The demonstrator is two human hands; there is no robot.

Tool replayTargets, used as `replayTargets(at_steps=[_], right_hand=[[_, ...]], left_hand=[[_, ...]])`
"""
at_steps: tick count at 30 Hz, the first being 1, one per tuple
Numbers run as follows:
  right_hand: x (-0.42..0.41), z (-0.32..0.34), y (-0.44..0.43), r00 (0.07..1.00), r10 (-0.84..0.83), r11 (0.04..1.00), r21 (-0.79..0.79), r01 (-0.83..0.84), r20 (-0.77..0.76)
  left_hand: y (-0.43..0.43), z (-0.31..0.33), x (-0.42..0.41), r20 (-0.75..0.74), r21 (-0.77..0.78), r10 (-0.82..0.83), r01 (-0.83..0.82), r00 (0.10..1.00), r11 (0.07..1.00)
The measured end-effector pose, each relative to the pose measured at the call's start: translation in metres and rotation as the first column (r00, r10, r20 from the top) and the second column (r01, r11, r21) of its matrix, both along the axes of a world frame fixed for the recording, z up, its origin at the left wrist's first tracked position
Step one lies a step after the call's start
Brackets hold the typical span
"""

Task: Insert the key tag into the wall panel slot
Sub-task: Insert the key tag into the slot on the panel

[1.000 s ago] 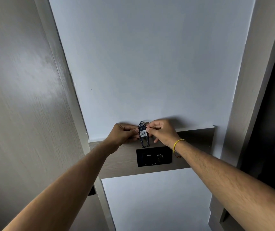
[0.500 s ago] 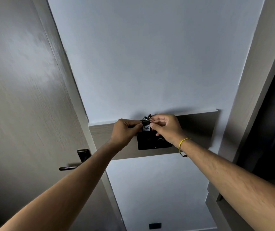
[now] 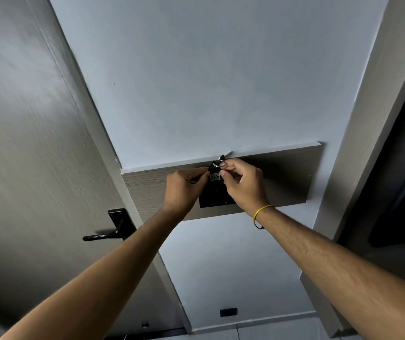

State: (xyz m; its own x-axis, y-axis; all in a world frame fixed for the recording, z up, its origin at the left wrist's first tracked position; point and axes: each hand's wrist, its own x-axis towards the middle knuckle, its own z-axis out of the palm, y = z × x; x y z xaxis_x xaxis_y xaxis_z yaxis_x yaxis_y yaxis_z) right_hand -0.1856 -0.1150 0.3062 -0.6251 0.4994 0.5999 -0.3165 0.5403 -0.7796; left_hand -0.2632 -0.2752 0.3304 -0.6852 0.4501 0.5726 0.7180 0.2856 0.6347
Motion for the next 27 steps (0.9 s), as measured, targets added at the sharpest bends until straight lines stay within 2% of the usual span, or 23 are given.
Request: replayTargets(at_steps=[7, 11, 17, 20, 23, 27], right_hand=[[0.0, -0.014, 0.001, 0.999, -0.013, 0.997, 0.072, 0.01, 0.043], [-0.001, -0.019, -0.004, 0.997, -0.051, 0.993, 0.11, 0.045, 0.054], [-0.005, -0.023, -0.012, 0.978, -0.206, 0.965, 0.169, 0.202, 0.006], [-0.007, -0.029, -0.013, 0.972, -0.227, 0.962, 0.171, 0.214, 0.062], [-0.007, -0.03, -0.012, 0.974, -0.201, 0.972, 0.143, 0.184, 0.11], [0.012, -0.023, 0.002, 0.965, -0.229, 0.957, 0.211, 0.2, 0.124]], left_hand=[[0.001, -0.01, -0.004, -0.014, -0.113, 0.016, -0.018, 1.0, 0.993], [0.003, -0.015, -0.003, -0.003, -0.108, 0.054, -0.054, 0.999, 0.993], [0.008, -0.023, -0.004, -0.179, -0.114, 0.122, -0.143, 0.976, 0.983], [0.011, -0.03, -0.001, -0.296, -0.149, 0.129, -0.179, 0.946, 0.972], [0.012, -0.033, 0.002, -0.337, -0.192, 0.146, -0.219, 0.93, 0.957], [-0.006, -0.031, 0.002, -0.441, -0.234, 0.118, -0.24, 0.89, 0.942]])
